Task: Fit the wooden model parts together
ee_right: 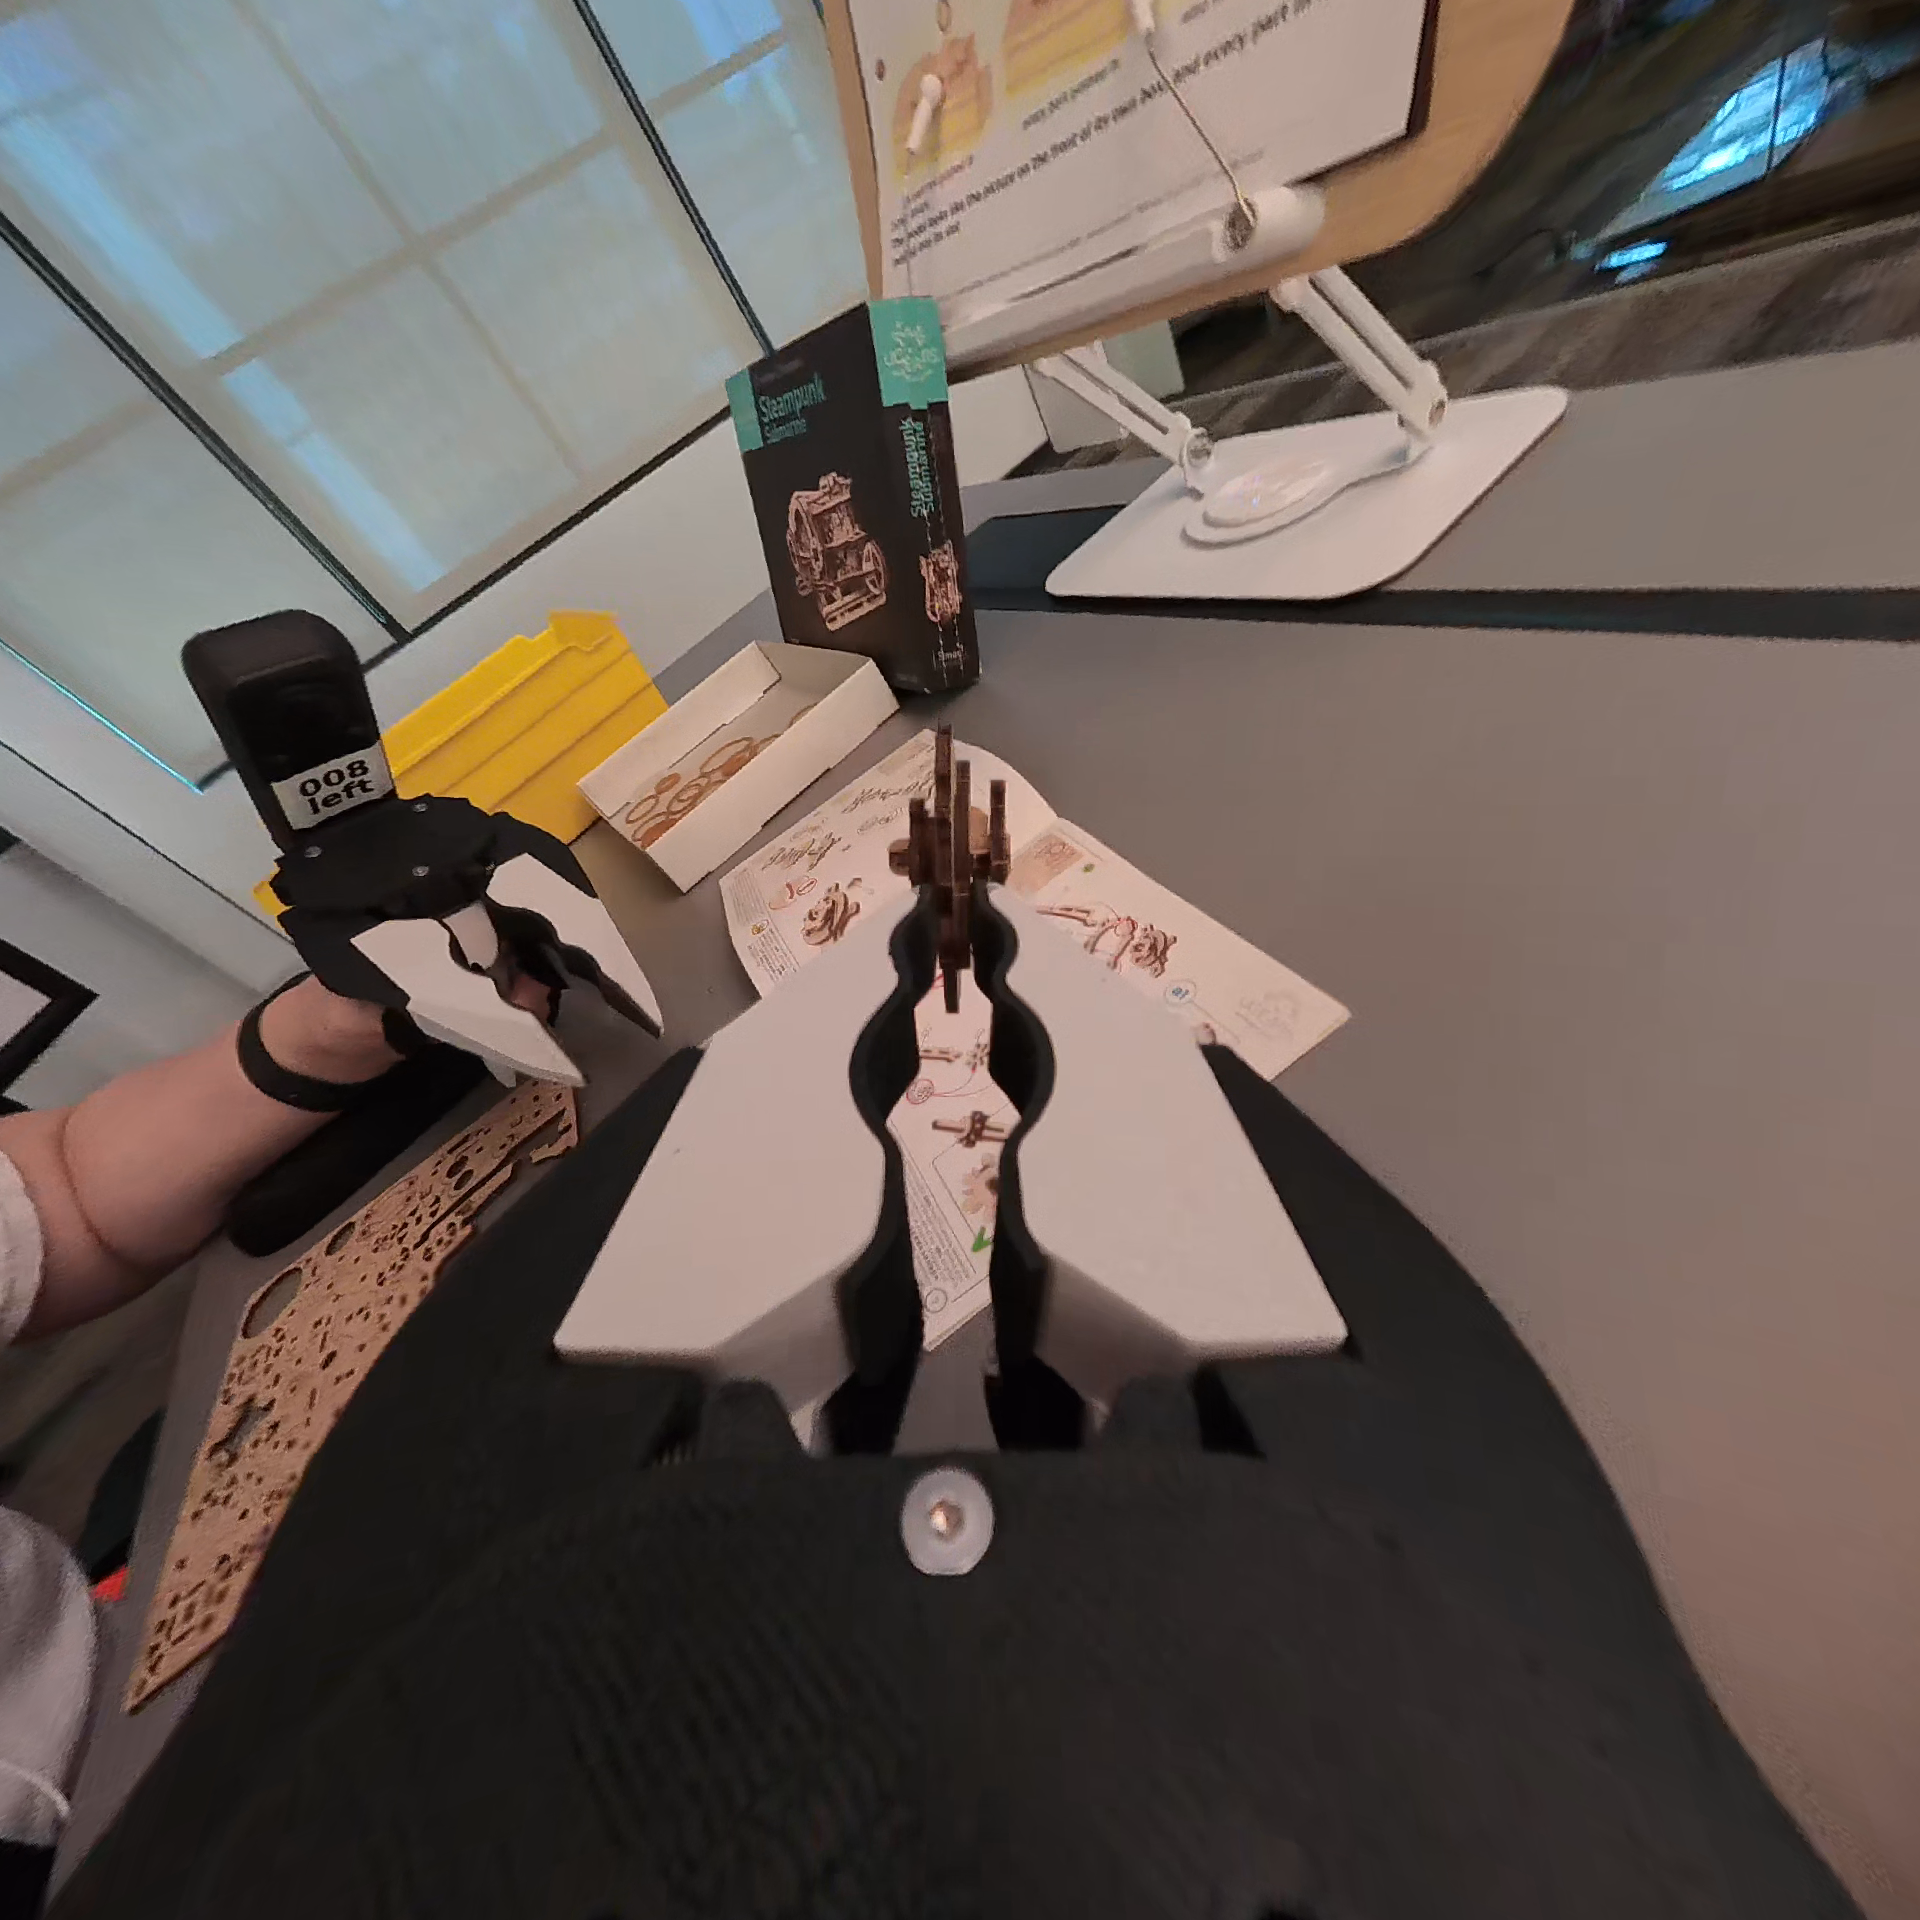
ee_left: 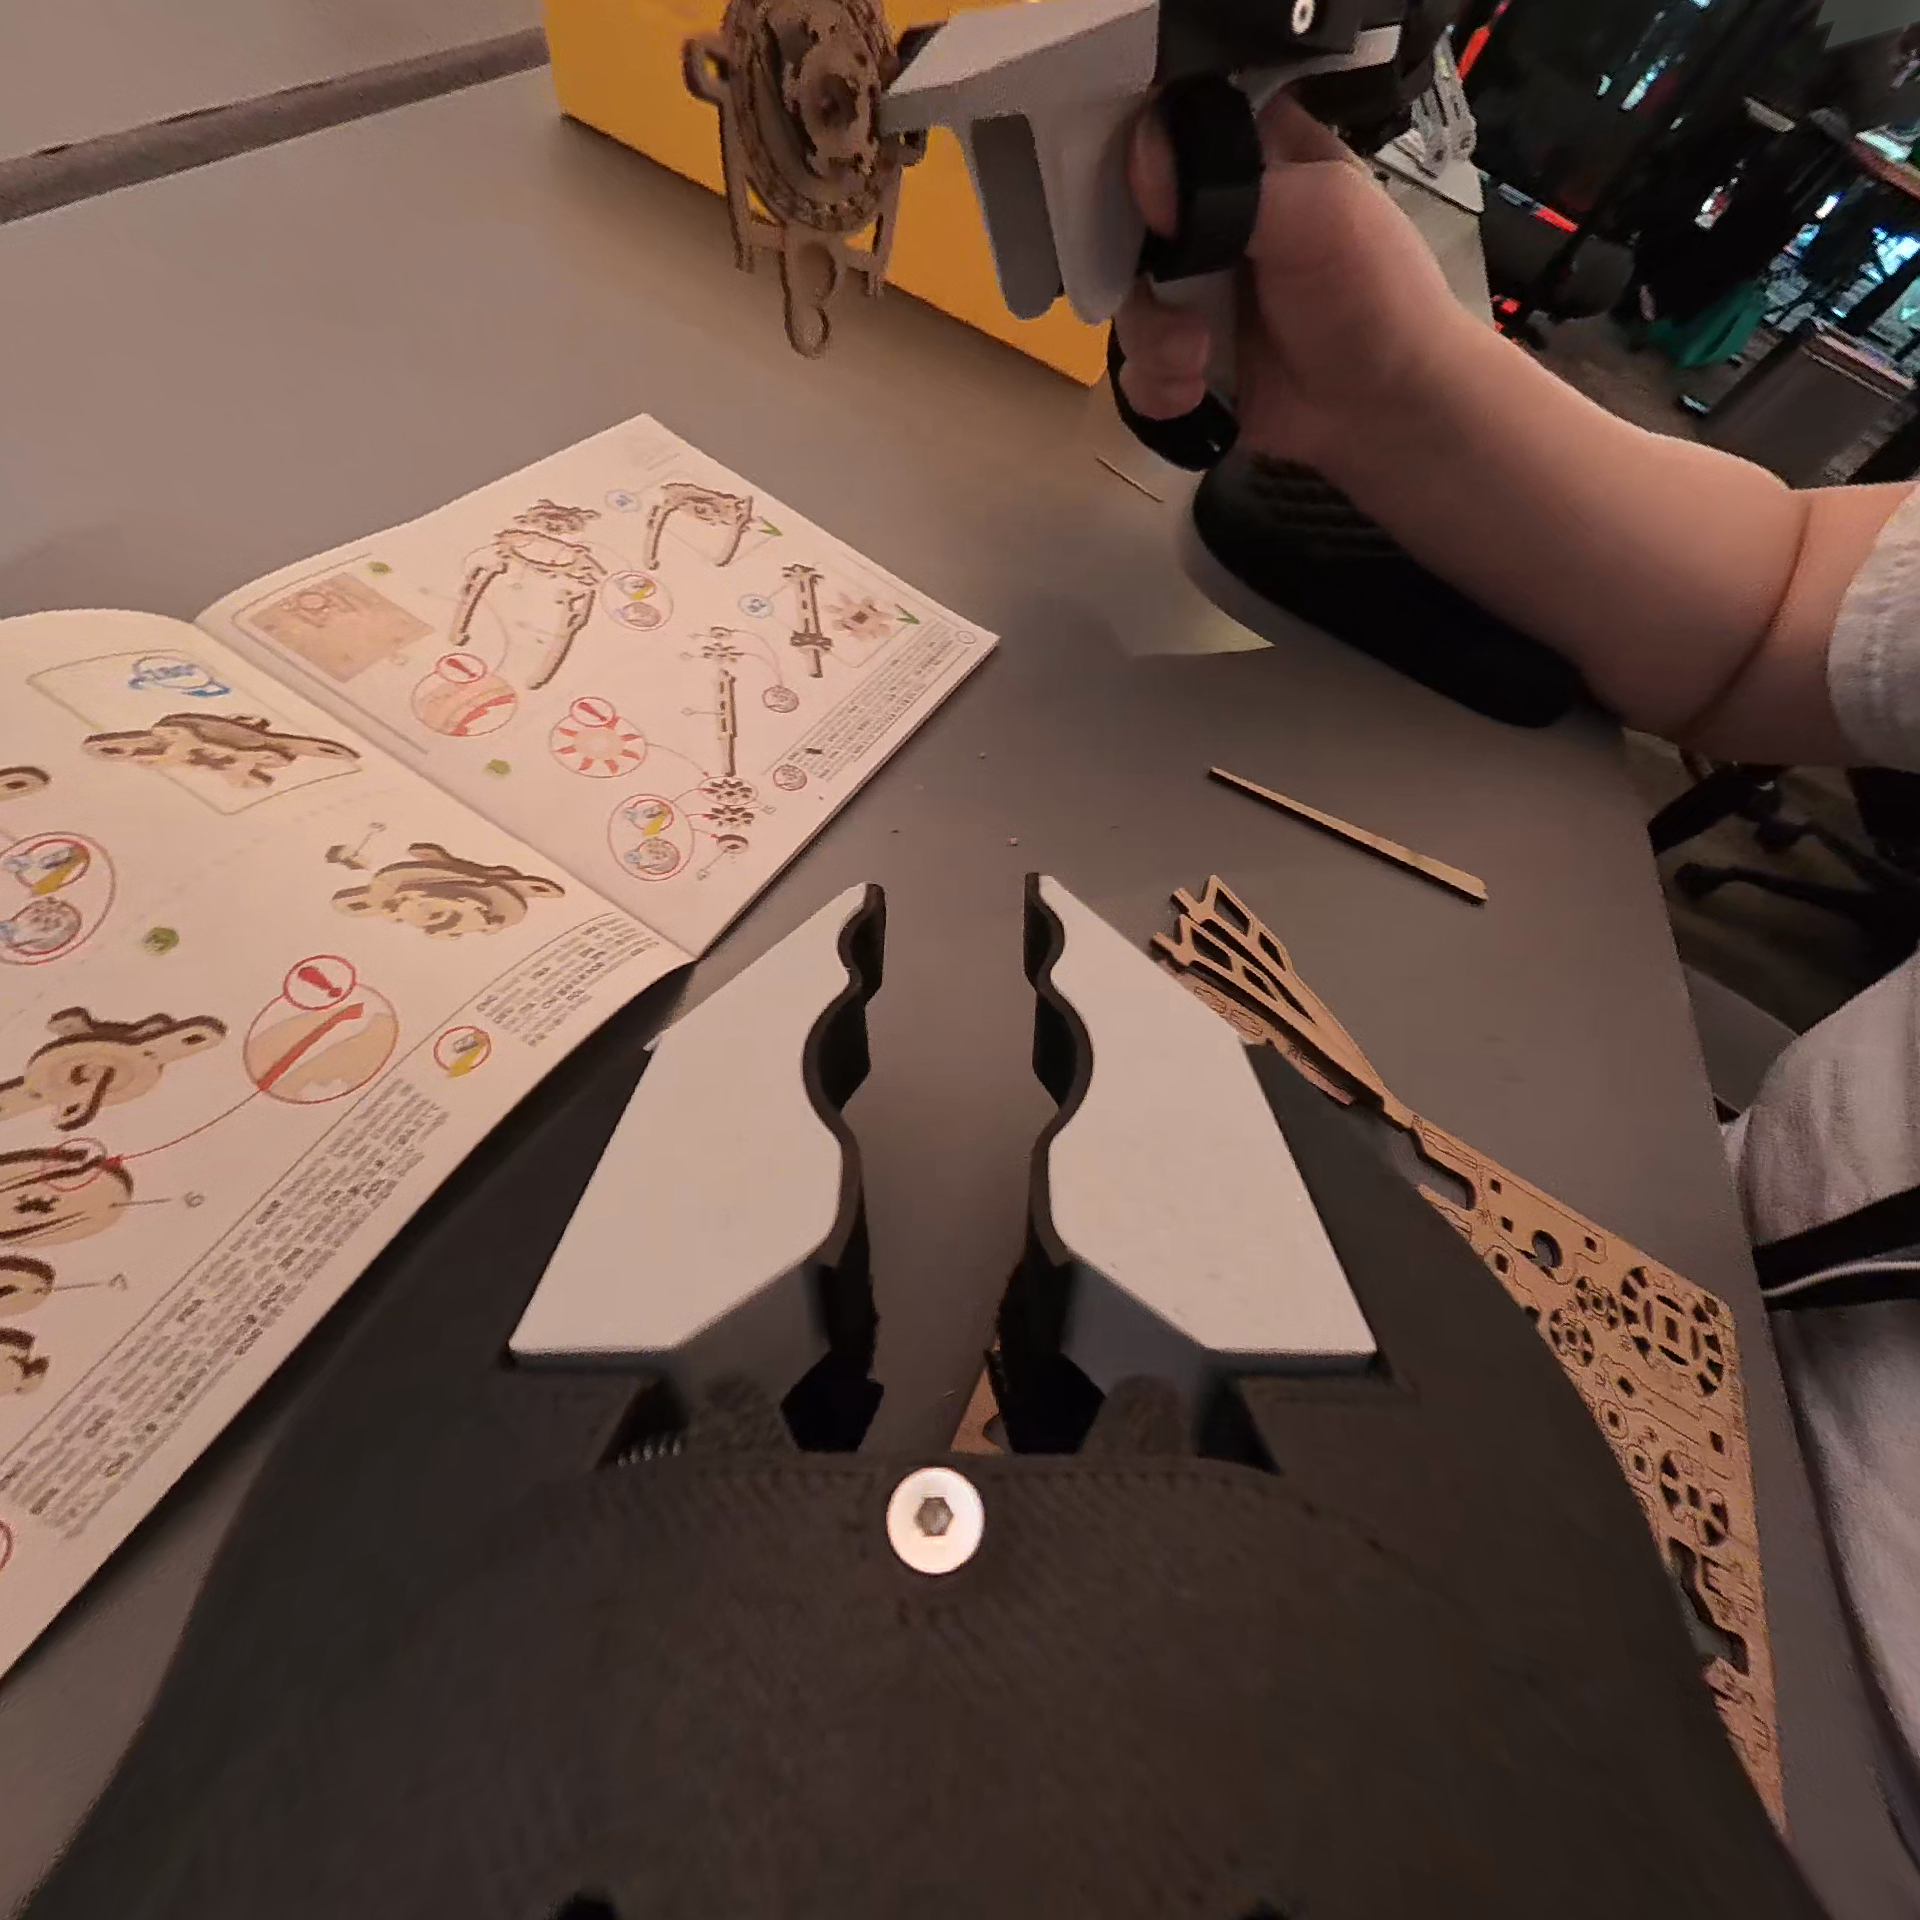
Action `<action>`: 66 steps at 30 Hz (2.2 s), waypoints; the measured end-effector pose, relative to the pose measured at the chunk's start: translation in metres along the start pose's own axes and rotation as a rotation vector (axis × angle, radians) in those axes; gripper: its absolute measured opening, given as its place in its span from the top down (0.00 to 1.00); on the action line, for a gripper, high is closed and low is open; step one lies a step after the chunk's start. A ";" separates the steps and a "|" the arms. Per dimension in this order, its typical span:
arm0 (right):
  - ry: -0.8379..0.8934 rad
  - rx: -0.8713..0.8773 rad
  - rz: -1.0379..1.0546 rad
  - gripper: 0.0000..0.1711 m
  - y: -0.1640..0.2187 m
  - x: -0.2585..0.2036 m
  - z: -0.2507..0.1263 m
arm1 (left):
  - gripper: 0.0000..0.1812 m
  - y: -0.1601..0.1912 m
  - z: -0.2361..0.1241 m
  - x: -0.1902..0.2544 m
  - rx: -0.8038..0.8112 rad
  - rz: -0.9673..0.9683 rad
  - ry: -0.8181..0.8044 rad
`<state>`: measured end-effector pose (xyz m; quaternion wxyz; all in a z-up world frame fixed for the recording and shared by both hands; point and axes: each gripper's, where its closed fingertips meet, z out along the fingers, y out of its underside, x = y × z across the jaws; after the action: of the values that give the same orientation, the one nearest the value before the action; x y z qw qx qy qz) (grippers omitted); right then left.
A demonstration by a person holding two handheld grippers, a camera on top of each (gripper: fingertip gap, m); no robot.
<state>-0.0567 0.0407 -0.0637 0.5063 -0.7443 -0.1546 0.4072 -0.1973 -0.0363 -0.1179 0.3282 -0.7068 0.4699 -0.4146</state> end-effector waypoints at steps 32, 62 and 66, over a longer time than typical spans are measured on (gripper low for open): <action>-0.091 -0.007 0.213 0.98 0.007 0.011 -0.003 | 0.89 0.008 0.001 -0.010 -0.023 -0.067 -0.028; 0.014 -0.055 0.242 0.97 0.020 0.032 -0.003 | 0.89 0.013 0.003 -0.011 -0.038 -0.122 -0.014; 0.004 -0.050 0.253 0.97 0.019 0.031 -0.004 | 0.89 0.014 0.003 -0.012 -0.039 -0.125 -0.014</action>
<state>-0.0385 0.0497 -0.0936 0.4326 -0.7709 -0.0688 0.4624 -0.2028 -0.0300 -0.1342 0.2909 -0.7441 0.4305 -0.4200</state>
